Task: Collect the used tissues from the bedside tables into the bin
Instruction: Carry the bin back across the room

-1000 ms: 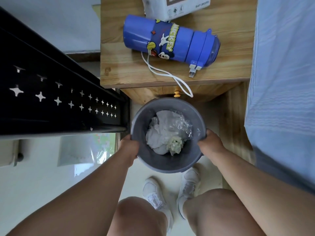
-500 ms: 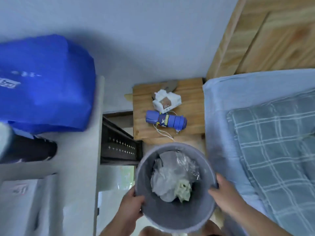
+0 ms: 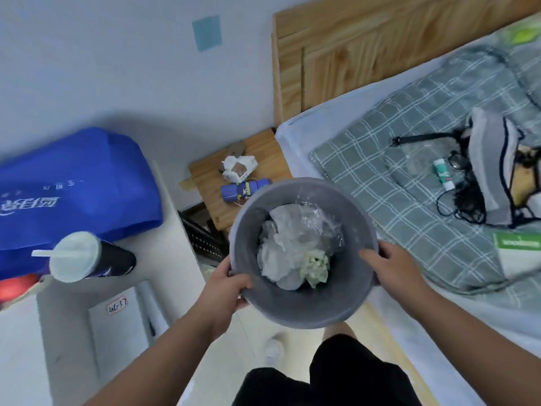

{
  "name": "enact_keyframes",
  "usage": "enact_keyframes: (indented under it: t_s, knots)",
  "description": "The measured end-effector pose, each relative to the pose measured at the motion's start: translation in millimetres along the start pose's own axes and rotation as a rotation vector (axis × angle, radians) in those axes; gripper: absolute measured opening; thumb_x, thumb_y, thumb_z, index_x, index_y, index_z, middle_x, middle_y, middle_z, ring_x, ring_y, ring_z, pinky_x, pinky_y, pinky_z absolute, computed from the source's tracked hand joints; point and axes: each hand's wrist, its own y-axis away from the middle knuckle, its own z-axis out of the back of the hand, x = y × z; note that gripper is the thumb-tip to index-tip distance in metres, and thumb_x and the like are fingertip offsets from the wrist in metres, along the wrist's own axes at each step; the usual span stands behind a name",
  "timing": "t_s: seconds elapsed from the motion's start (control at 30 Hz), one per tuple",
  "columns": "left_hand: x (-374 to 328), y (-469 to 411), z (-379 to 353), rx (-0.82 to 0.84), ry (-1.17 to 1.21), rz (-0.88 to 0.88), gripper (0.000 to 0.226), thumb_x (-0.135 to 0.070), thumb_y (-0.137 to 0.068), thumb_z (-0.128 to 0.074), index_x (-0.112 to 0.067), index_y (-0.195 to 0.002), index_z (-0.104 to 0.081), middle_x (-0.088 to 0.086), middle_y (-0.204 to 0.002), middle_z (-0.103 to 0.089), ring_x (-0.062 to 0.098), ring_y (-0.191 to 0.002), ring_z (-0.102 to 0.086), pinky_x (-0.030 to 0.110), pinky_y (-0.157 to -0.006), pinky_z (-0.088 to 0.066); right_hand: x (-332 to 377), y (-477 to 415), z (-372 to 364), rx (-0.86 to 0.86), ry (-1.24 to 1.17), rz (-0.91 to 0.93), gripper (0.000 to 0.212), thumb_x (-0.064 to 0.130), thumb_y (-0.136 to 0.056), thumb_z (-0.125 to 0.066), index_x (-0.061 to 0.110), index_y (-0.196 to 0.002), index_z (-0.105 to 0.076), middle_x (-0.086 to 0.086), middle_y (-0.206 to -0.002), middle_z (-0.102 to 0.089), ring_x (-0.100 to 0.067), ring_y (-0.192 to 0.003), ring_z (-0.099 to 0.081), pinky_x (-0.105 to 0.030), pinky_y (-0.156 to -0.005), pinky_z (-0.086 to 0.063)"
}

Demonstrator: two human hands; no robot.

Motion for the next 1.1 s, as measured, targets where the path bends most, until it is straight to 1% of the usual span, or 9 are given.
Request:
enact_keyframes:
  t_s: [0.1,0.27,0.4,0.5,0.57,0.63,0.7,0.83,1.1]
  knots:
    - [14,13,10,0.055,-0.081,0.001,0.058,0.012,-0.080,-0.060,-0.032,-0.117,-0.071,0.001,-0.102,-0.082,0.024,-0.088,-0.080,0.035,-0.067,-0.065,-28,51,-15,-0.024,-0.031,-0.092,0.010,0.022,-0.093,-0.066,0.028,-0.100,-0.069,0.000,-0.087,-0.077,-0.020,-0.076,-0.074,-0.029,-0.054,-0.057]
    - [22,38,1,0.223,-0.222,0.016,0.061,0.005,-0.072,-0.065,-0.038,-0.114,-0.076,0.002,-0.109,-0.081,0.026,-0.093,-0.080,0.041,-0.072,-0.066,-71,125,-14,-0.078,-0.148,-0.202,0.025,0.011,-0.089,-0.061,0.030,-0.105,-0.064,-0.001,-0.097,-0.074,-0.022,-0.087,-0.071,-0.033,-0.063,-0.056]
    - [19,59,-52,0.368,-0.380,0.007,0.064,0.003,-0.065,-0.066,-0.032,-0.119,-0.072,0.009,-0.110,-0.081,0.030,-0.088,-0.080,0.050,-0.078,-0.067,-111,184,23,-0.221,-0.249,-0.220,0.025,0.014,-0.086,-0.061,0.032,-0.102,-0.065,0.003,-0.093,-0.076,-0.017,-0.081,-0.073,-0.027,-0.059,-0.057]
    - [24,81,-106,0.534,-0.549,-0.029,0.061,0.002,-0.071,-0.069,-0.032,-0.122,-0.070,0.007,-0.113,-0.081,0.033,-0.097,-0.079,0.047,-0.076,-0.066,-156,239,44,-0.330,-0.348,-0.220,0.025,0.017,-0.084,-0.063,0.035,-0.102,-0.064,0.011,-0.088,-0.077,-0.009,-0.074,-0.074,-0.024,-0.058,-0.060]
    - [42,93,-150,0.600,-0.675,-0.061,0.057,0.005,-0.075,-0.068,-0.033,-0.118,-0.072,0.006,-0.110,-0.082,0.028,-0.093,-0.080,0.041,-0.071,-0.065,-194,283,53,-0.421,-0.424,-0.244,0.026,0.014,-0.085,-0.063,0.032,-0.104,-0.065,0.011,-0.087,-0.077,-0.010,-0.074,-0.075,-0.029,-0.063,-0.064]
    - [71,109,-196,0.676,-0.794,-0.068,0.054,0.009,-0.080,-0.065,-0.027,-0.119,-0.072,0.006,-0.104,-0.082,0.026,-0.086,-0.080,0.037,-0.068,-0.064,-237,325,59,-0.517,-0.505,-0.290,0.026,0.012,-0.085,-0.062,0.028,-0.105,-0.065,0.006,-0.091,-0.077,-0.018,-0.080,-0.076,-0.037,-0.070,-0.065]
    - [109,136,-240,0.775,-0.934,-0.067,0.051,0.009,-0.080,-0.064,-0.021,-0.121,-0.071,0.008,-0.102,-0.081,0.023,-0.081,-0.079,0.034,-0.067,-0.063,-283,373,62,-0.601,-0.608,-0.341,0.023,0.014,-0.085,-0.062,0.025,-0.104,-0.065,0.001,-0.094,-0.077,-0.023,-0.083,-0.075,-0.036,-0.069,-0.065]
    - [198,212,-321,0.952,-1.163,-0.034,0.052,-0.001,-0.070,-0.066,-0.026,-0.114,-0.076,0.011,-0.111,-0.080,0.027,-0.089,-0.078,0.035,-0.070,-0.063,-370,480,56,-0.761,-0.806,-0.431,0.026,0.027,-0.075,-0.063,0.021,-0.100,-0.066,-0.001,-0.087,-0.077,-0.016,-0.072,-0.072,-0.024,-0.059,-0.060]
    - [393,369,-430,1.239,-1.471,0.014,0.066,-0.011,-0.057,-0.074,-0.030,-0.120,-0.074,0.007,-0.112,-0.081,0.029,-0.095,-0.080,0.037,-0.071,-0.064,-509,676,42,-1.050,-0.952,-0.647,0.019,0.020,-0.080,-0.064,0.020,-0.098,-0.066,0.000,-0.085,-0.077,-0.024,-0.077,-0.074,-0.031,-0.062,-0.062]
